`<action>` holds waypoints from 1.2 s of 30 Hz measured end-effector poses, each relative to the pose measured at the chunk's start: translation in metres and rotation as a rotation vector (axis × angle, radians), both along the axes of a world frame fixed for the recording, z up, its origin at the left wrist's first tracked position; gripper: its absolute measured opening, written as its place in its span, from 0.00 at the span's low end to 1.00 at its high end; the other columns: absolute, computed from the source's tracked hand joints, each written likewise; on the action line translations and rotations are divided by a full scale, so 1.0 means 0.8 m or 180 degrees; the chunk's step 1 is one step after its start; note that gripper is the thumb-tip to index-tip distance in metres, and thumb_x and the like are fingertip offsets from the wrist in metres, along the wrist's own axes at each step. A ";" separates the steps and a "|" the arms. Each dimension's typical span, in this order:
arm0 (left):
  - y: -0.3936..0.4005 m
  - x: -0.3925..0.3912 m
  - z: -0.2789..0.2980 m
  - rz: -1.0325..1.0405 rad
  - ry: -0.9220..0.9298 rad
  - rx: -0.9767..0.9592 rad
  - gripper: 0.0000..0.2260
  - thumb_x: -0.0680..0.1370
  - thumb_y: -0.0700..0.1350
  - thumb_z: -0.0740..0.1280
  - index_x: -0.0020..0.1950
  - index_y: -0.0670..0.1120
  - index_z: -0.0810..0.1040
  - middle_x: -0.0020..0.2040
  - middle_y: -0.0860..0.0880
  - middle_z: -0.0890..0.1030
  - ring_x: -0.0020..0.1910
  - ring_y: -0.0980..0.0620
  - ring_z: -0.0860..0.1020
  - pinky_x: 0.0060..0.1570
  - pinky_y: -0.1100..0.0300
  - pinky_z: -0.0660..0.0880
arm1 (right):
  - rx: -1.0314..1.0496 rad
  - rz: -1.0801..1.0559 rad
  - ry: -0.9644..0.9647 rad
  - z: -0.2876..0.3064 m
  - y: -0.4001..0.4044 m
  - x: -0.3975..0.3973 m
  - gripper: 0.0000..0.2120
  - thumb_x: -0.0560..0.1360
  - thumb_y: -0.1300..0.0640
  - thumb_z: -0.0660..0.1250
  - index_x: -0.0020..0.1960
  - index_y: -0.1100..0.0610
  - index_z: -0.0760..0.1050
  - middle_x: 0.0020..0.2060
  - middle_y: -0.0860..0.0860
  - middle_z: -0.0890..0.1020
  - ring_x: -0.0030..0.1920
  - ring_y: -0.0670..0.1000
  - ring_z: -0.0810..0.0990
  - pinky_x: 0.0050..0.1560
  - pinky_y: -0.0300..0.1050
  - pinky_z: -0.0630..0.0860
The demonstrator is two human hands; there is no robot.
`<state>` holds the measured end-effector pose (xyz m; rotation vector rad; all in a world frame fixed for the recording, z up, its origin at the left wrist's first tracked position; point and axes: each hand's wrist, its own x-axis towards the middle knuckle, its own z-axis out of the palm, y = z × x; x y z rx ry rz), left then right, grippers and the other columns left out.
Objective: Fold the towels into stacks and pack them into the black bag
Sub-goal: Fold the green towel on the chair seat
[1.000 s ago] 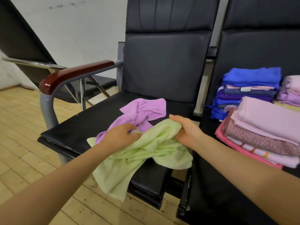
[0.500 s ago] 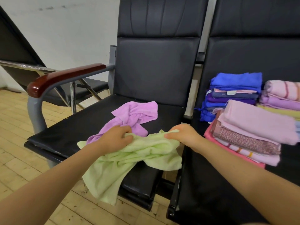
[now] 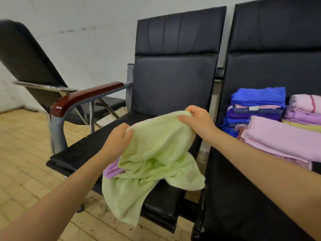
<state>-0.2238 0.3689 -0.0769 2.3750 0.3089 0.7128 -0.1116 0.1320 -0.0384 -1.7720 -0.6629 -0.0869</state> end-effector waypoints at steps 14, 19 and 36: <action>0.096 0.028 0.022 0.0781 -0.0145 -0.0239 0.10 0.80 0.50 0.62 0.55 0.46 0.77 0.46 0.48 0.77 0.47 0.49 0.75 0.46 0.55 0.70 | -0.1445 -0.0049 0.0857 0.037 -0.006 0.083 0.11 0.73 0.53 0.71 0.41 0.61 0.78 0.30 0.50 0.78 0.28 0.47 0.73 0.25 0.37 0.67; 0.134 0.072 0.016 0.1060 0.0344 0.0442 0.06 0.80 0.48 0.61 0.49 0.48 0.76 0.43 0.48 0.77 0.42 0.50 0.74 0.43 0.56 0.68 | -0.0346 -0.0415 0.1799 0.010 0.040 0.138 0.11 0.74 0.60 0.70 0.56 0.61 0.76 0.49 0.56 0.84 0.41 0.52 0.83 0.18 0.35 0.63; 0.091 0.148 -0.054 0.0829 0.0489 -0.0411 0.23 0.78 0.46 0.62 0.73 0.49 0.66 0.71 0.41 0.66 0.59 0.42 0.75 0.49 0.55 0.74 | -0.0470 -0.0689 0.0899 -0.102 0.134 0.118 0.17 0.73 0.59 0.60 0.61 0.53 0.74 0.54 0.49 0.77 0.48 0.50 0.77 0.33 0.40 0.75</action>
